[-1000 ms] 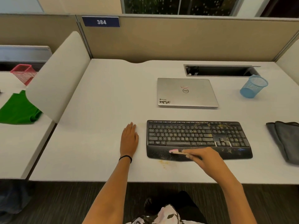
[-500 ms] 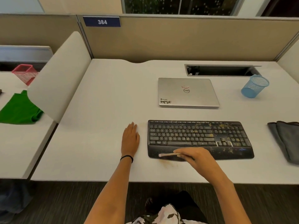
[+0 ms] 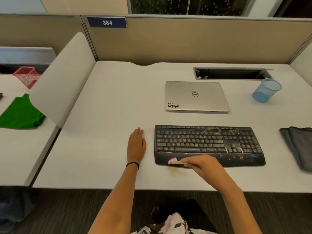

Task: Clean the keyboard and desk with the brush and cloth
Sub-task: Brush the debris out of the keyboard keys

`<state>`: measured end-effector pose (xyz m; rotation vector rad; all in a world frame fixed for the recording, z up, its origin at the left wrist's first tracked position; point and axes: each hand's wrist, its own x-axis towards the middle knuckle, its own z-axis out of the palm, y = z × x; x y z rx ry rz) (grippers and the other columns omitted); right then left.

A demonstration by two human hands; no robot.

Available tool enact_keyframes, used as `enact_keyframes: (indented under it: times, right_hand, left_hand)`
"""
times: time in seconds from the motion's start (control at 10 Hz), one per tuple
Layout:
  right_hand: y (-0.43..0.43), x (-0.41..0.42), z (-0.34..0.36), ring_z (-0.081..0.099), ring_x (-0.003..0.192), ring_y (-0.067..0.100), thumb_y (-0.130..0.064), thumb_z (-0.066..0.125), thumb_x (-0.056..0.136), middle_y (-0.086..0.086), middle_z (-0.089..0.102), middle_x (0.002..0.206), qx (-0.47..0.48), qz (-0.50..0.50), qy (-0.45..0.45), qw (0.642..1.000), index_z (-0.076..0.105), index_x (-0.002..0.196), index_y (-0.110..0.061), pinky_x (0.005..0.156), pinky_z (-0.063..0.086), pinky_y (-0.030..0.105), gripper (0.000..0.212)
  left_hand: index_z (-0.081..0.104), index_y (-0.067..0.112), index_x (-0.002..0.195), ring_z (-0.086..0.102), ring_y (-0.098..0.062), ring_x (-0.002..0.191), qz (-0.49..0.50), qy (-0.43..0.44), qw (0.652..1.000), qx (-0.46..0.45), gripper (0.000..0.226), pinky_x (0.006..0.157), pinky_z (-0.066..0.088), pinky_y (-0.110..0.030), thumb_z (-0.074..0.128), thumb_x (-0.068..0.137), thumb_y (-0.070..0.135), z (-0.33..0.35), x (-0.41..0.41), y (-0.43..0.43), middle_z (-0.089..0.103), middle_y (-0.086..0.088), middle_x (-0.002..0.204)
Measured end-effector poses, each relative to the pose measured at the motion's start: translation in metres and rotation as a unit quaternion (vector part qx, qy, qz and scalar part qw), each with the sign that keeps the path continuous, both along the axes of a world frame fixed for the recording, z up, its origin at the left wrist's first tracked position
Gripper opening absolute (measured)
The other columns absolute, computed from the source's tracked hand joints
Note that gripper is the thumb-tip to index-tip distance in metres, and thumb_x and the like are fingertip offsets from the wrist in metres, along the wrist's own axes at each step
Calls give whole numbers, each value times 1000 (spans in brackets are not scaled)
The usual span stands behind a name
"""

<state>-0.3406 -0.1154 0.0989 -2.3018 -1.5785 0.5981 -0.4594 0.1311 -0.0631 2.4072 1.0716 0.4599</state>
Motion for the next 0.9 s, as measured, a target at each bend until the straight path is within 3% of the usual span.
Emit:
enact_keyframes:
  times: [0.1,0.2,0.3,0.4,0.5,0.6,0.7,0.8,0.9]
  right_hand:
    - [-1,2,6,59,98,3,-30,51,94,-16,67,110,-40,16,-2,999,62,118,-34,83,42,20,27]
    - [-5,4,10,59,99,1,-28,54,92,-16,67,110,-16,2,13,1000,64,115,-32,86,45,20,26]
    - [-10,5,8,67,94,11,-14,62,87,-12,70,104,86,-26,-6,996,67,113,-28,79,56,34,29]
    - [-8,7,9,69,88,16,-14,62,88,-7,72,100,83,-25,-47,995,66,113,-27,73,57,39,30]
    - [-9,10,12,59,104,8,-27,49,95,-14,66,113,-59,-9,-31,998,61,120,-34,85,45,25,28]
    - [-14,11,13,58,95,0,-32,51,94,-18,67,107,-73,-9,-9,997,64,115,-35,78,42,18,25]
    - [-17,11,15,60,102,5,-25,53,93,-14,67,111,-36,-51,-2,998,64,116,-31,88,46,23,26]
    - [-18,11,12,61,105,12,-24,51,94,-10,67,114,-19,-73,-33,997,62,120,-29,88,49,30,28]
    - [-18,10,13,60,101,11,-26,48,95,-10,67,112,-69,-55,-28,996,60,122,-32,84,47,27,29]
  left_hand:
    - [37,7,142,23,-20,142,1,0,1000,0,45,117,10,-28,39,98,14,0,0,0,30,-8,152]
    - [37,7,142,23,-20,142,0,0,1000,2,45,117,10,-28,38,98,14,0,0,0,30,-8,152]
    - [36,8,143,22,-20,142,1,2,1000,-1,45,118,11,-29,38,99,15,-1,0,0,29,-7,153]
    - [37,7,142,24,-20,142,2,2,1000,3,45,117,11,-29,38,98,15,-1,1,0,31,-8,152]
    - [38,7,142,24,-21,142,-2,3,1000,4,44,118,13,-31,38,98,14,-2,1,1,31,-9,152]
    - [37,7,143,24,-21,142,-1,5,1000,4,45,118,12,-30,37,98,14,-2,1,1,30,-8,152]
    - [37,7,142,24,-21,142,-1,4,1000,4,44,117,12,-30,38,98,14,-2,1,1,31,-8,152]
    - [38,7,142,25,-21,142,-1,4,1000,5,44,117,12,-30,38,98,13,-1,1,1,31,-9,152]
    - [37,7,143,24,-21,142,0,3,1000,3,45,117,11,-29,38,98,14,-1,1,0,30,-8,152]
